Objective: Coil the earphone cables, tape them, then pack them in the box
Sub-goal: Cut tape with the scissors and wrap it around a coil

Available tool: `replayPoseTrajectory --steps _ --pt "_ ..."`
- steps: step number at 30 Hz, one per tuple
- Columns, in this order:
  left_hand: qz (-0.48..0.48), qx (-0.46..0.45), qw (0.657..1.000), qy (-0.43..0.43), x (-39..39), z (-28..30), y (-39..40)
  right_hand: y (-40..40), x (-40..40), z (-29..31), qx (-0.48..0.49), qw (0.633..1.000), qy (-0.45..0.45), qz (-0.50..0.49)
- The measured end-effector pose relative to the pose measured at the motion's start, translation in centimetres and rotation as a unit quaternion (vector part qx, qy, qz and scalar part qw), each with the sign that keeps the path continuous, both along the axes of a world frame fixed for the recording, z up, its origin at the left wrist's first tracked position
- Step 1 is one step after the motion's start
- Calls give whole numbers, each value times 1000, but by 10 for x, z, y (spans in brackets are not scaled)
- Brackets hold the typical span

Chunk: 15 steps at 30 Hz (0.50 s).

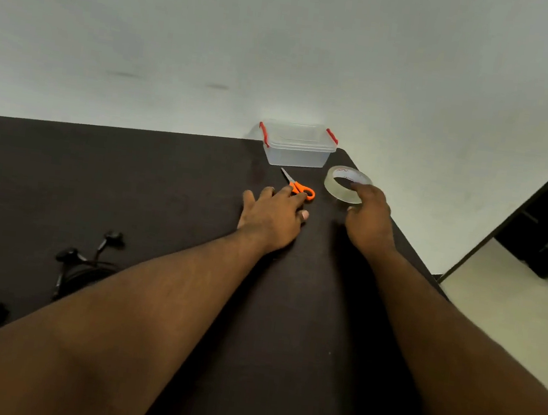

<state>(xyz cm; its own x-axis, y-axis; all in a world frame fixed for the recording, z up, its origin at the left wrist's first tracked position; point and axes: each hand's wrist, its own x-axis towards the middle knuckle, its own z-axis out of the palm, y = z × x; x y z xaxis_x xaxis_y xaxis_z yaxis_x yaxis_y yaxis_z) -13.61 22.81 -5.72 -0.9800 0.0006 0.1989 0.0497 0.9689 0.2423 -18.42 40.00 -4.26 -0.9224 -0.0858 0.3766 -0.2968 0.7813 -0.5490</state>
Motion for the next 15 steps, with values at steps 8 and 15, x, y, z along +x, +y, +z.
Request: replayPoseTrajectory --steps 8,15 --pt "15 62 995 83 12 0 -2 2 -41 4 73 996 -47 31" --pt "12 51 999 3 81 12 -7 -22 34 3 61 997 27 42"
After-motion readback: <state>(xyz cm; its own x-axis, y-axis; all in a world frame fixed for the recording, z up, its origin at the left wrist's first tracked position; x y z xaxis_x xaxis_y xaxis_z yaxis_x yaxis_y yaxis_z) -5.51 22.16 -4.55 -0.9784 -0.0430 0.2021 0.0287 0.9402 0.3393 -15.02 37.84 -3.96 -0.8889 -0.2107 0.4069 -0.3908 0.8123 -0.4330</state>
